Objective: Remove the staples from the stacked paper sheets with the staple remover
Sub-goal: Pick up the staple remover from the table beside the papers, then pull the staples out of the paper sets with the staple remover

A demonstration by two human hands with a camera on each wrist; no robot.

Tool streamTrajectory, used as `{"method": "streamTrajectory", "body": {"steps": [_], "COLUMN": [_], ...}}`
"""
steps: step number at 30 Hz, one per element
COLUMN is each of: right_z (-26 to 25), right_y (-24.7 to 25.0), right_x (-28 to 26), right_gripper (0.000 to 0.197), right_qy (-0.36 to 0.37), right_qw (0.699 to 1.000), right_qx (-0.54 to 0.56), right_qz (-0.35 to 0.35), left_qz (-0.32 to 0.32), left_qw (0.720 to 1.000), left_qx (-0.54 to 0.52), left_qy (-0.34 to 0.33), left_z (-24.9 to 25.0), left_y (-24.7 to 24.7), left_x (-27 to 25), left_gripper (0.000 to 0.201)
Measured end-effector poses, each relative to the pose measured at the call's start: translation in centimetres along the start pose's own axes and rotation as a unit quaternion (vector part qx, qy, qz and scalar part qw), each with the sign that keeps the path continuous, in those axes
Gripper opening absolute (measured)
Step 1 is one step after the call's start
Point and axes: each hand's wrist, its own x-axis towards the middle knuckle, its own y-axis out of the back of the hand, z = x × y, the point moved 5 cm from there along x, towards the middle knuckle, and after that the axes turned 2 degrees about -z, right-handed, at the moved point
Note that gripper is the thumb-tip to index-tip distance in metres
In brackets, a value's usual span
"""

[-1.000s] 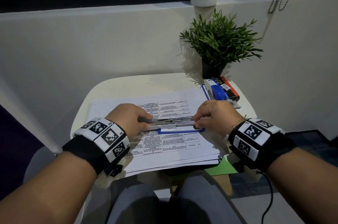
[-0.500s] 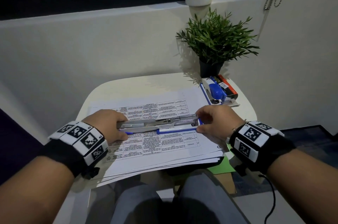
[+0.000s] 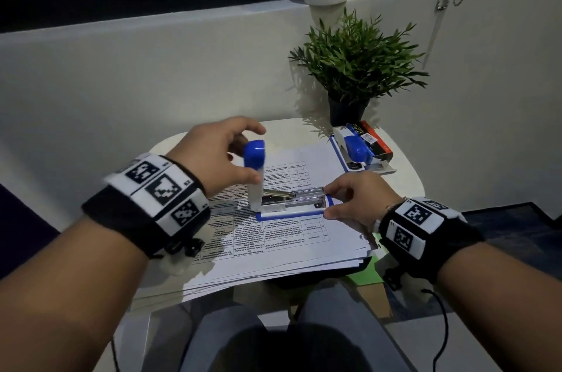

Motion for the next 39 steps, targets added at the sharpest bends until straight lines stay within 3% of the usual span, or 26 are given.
{"method": "streamTrajectory", "body": {"steps": [9,14,16,19,21,26,30,34,37,39], "right_z": [0.1,0.5,0.7,0.8,0.6,-0.6,-3.5,-6.0,-7.0,-7.9], "right_y": [0.0,-0.2,-0.2,-0.2,-0.2,1.4,4.0,0.7,-1.5,-1.9], "right_x": [-0.3,-0.2,-0.1,-0.1,-0.3,-0.7,-1.4,-2.2,-2.1,-1.8], "right_gripper": [0.042,0.041,0.04,0.038,0.035,0.031,0.033,0.075,0.062,0.053], "right_qy": [0.002,0.001,-0.001,0.0,0.006,-0.005,0.03,0.027,0.015,0.012], "right_qw": [1.0,1.0,1.0,1.0,1.0,0.996,0.999,0.986,0.979,0.982], "right_qx": [-0.007,0.0,0.002,0.002,-0.012,-0.084,-0.021,-0.094,-0.115,-0.083], "right_qz": [0.016,0.022,0.019,0.02,0.019,-0.027,-0.003,-0.132,-0.17,-0.168], "left_qz": [-0.117,-0.122,-0.138,-0.179,-0.196,-0.199,-0.201,-0.178,-0.154,-0.129], "left_qw": [0.983,0.98,0.967,0.932,0.926,0.913,0.91,0.913,0.914,0.935], "left_qx": [0.138,0.153,0.211,0.316,0.323,0.356,0.36,0.35,0.345,0.289], "left_qy": [-0.044,-0.04,-0.036,0.002,0.019,-0.015,-0.043,-0.109,-0.148,-0.162], "left_z": [3.6,3.6,3.1,1.6,0.8,1.0,0.7,1.5,1.7,0.9], "left_y": [-7.5,-8.1,-7.9,-7.7,-7.9,-7.8,-7.2,-6.7,-5.8,-4.8], "left_x": [2.6,2.6,2.4,2.0,1.8,1.1,0.2,-1.2,-2.0,-2.3], "left_gripper": [0.042,0.041,0.043,0.029,0.026,0.026,0.025,0.017,0.007,0.011]}}
